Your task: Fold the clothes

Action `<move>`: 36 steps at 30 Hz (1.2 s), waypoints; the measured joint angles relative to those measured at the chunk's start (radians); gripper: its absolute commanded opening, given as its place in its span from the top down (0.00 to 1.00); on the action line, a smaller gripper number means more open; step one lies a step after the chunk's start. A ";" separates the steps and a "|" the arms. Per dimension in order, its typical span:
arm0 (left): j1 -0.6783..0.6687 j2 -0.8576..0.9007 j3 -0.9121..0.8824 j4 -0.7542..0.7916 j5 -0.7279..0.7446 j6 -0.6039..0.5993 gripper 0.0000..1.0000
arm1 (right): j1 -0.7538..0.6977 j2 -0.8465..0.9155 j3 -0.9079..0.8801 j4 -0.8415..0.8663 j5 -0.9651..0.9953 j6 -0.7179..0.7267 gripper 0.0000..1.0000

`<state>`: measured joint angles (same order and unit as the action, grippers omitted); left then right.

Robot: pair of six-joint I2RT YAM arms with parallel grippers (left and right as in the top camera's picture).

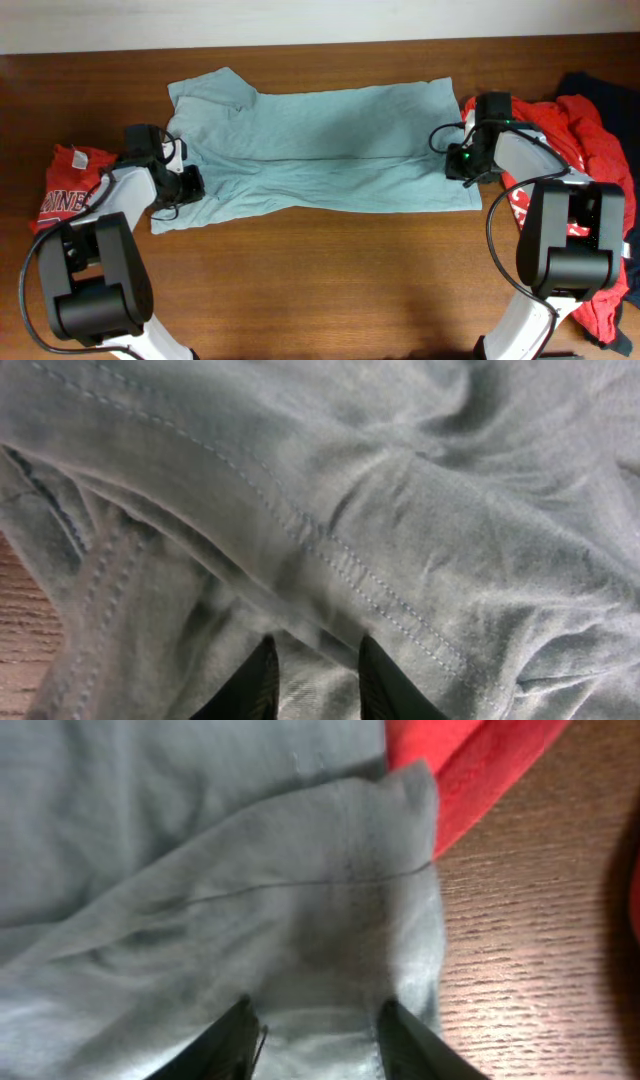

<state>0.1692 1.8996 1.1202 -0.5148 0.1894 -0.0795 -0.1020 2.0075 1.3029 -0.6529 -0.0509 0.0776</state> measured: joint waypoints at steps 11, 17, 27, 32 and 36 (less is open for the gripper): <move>-0.001 -0.066 -0.101 -0.024 -0.066 -0.005 0.72 | 0.000 -0.010 -0.008 -0.218 0.016 -0.006 0.54; -0.004 -0.096 -0.150 -0.019 -0.117 -0.032 0.80 | 0.000 -0.009 -0.019 -0.352 0.044 -0.002 0.54; -0.005 -0.104 -0.151 -0.097 -0.193 -0.084 0.96 | 0.000 -0.009 -0.026 -0.379 0.047 0.001 0.59; -0.004 -0.123 -0.148 -0.151 -0.194 -0.087 0.94 | 0.000 -0.013 -0.018 -0.394 0.047 0.020 0.58; -0.003 -0.177 -0.188 -0.194 -0.172 -0.087 0.69 | 0.000 -0.030 0.002 -0.428 0.047 0.025 0.52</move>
<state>0.1661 1.7229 0.9325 -0.7086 0.0174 -0.1661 -0.1024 1.9778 1.3045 -1.0805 -0.0040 0.1024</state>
